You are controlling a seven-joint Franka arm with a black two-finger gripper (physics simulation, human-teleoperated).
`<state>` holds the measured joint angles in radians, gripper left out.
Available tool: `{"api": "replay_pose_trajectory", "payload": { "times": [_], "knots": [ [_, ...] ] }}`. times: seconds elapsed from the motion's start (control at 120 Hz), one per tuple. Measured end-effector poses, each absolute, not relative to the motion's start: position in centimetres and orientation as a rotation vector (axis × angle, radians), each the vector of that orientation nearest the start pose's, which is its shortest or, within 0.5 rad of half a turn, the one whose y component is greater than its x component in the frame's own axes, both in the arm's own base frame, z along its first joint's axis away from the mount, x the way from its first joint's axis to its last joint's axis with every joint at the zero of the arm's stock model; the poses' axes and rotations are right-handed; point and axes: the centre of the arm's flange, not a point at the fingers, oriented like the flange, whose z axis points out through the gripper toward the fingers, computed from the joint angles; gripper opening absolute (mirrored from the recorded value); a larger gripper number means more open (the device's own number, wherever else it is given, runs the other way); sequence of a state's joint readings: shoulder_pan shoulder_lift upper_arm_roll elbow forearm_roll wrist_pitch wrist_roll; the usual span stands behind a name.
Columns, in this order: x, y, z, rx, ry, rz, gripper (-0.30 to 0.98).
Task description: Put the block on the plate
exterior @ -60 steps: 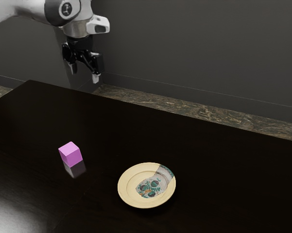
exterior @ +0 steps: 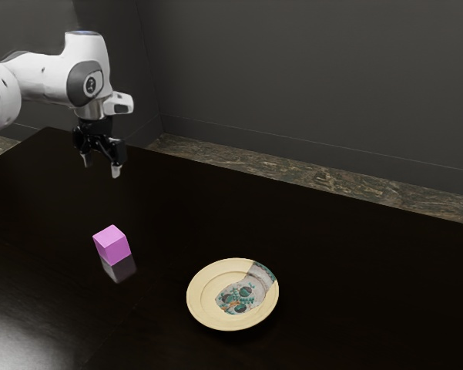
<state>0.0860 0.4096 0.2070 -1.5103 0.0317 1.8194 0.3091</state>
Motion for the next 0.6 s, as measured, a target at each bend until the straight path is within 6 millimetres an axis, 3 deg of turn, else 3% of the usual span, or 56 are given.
{"api": "replay_pose_trajectory", "payload": {
  "times": [0.108,0.175,0.233,0.325,0.458,0.6],
  "knots": [
    [64.8,17.5,37.0,-3.084,0.188,0.164,0.69],
    [63.8,17.2,33.6,-3.111,0.246,0.176,0.69],
    [63.0,17.4,31.8,-3.125,0.282,0.172,0.69],
    [62.4,17.5,30.3,-3.127,0.348,0.146,0.69],
    [61.9,15.5,29.7,-3.121,0.480,0.100,0.69],
    [60.7,15.5,29.2,-3.117,0.546,0.077,0.69]
  ]
}}
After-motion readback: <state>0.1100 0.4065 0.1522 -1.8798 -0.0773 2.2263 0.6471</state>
